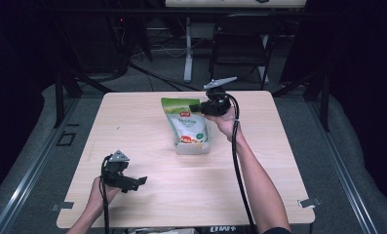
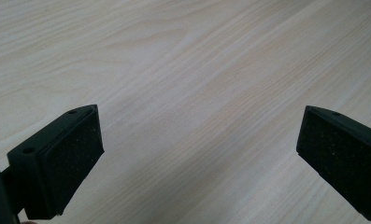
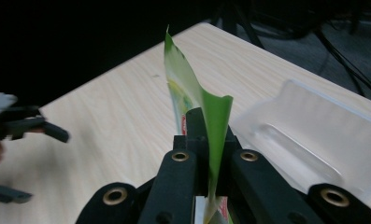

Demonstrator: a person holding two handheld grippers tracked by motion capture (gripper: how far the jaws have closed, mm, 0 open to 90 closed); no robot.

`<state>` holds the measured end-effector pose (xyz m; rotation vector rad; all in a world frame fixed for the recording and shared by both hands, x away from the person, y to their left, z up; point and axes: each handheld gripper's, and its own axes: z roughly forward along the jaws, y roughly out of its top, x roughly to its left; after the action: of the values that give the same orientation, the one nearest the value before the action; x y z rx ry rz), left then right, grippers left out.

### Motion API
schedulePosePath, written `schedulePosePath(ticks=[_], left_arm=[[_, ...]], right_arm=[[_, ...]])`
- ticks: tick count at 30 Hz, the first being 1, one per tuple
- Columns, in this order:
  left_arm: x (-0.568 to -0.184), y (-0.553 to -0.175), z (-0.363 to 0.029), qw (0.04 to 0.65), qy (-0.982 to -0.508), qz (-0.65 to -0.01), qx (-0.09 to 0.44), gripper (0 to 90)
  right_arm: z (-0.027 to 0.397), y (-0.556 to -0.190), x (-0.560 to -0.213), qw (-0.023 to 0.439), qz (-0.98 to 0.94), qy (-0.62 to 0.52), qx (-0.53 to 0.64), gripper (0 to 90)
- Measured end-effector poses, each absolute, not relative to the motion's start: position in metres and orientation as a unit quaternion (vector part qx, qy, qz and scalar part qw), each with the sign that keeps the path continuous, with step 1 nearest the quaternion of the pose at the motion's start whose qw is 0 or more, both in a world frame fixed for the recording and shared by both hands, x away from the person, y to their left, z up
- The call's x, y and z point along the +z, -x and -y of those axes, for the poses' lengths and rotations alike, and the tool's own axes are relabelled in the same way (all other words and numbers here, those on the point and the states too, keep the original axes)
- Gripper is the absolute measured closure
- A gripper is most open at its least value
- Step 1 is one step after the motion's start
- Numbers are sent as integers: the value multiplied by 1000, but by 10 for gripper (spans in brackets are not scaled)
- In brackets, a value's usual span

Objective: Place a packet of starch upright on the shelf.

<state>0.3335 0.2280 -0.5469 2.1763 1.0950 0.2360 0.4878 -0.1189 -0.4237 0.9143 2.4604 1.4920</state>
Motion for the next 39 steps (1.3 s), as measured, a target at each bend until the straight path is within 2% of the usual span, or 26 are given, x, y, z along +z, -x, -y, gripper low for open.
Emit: schedulePosePath(ticks=[5, 13, 21, 25, 28, 29, 30, 31, 32, 33, 34, 35, 36, 39], left_arm=[[-547, -334, -227, 340, -837, -418, 96, 3], [-547, -334, -228, 339, -837, -420, 89, 3], [-547, -334, -227, 340, -836, -420, 95, 3], [-547, -333, -227, 340, -837, -417, 95, 3], [-547, -333, -227, 340, -837, -419, 95, 3], [-547, -333, -227, 340, -837, -419, 96, 3], [-547, -333, -227, 340, -837, -419, 96, 3], [-547, -333, -227, 339, -837, -418, 96, 3], [-547, -333, -227, 340, -837, -418, 95, 3], [-547, -333, -227, 340, -837, -418, 96, 3], [-547, -333, -226, 341, -836, -420, 94, 3], [-547, -333, -226, 341, -836, -419, 94, 3], [-547, -333, -226, 341, -836, -419, 94, 3], [-547, -333, -226, 340, -837, -418, 95, 3]], right_arm=[[116, -476, -421, 63, -820, -273, 499, 900], [140, -490, -434, 60, -811, -293, 502, 900], [147, -499, -443, 121, -828, -323, 442, 895], [148, -500, -446, 127, -827, -330, 436, 887], [149, -500, -445, 127, -827, -334, 434, 841], [150, -499, -444, 129, -825, -337, 435, 772], [150, -499, -444, 129, -825, -337, 435, 772], [150, -498, -443, 129, -824, -340, 435, 723], [154, -497, -441, 125, -823, -348, 431, 631], [154, -497, -441, 125, -823, -348, 431, 631], [156, -495, -439, 126, -824, -352, 426, 509], [156, -495, -439, 126, -824, -352, 426, 509], [158, -493, -436, 124, -824, -359, 421, 422], [162, -486, -430, 127, -824, -367, 414, 294]])
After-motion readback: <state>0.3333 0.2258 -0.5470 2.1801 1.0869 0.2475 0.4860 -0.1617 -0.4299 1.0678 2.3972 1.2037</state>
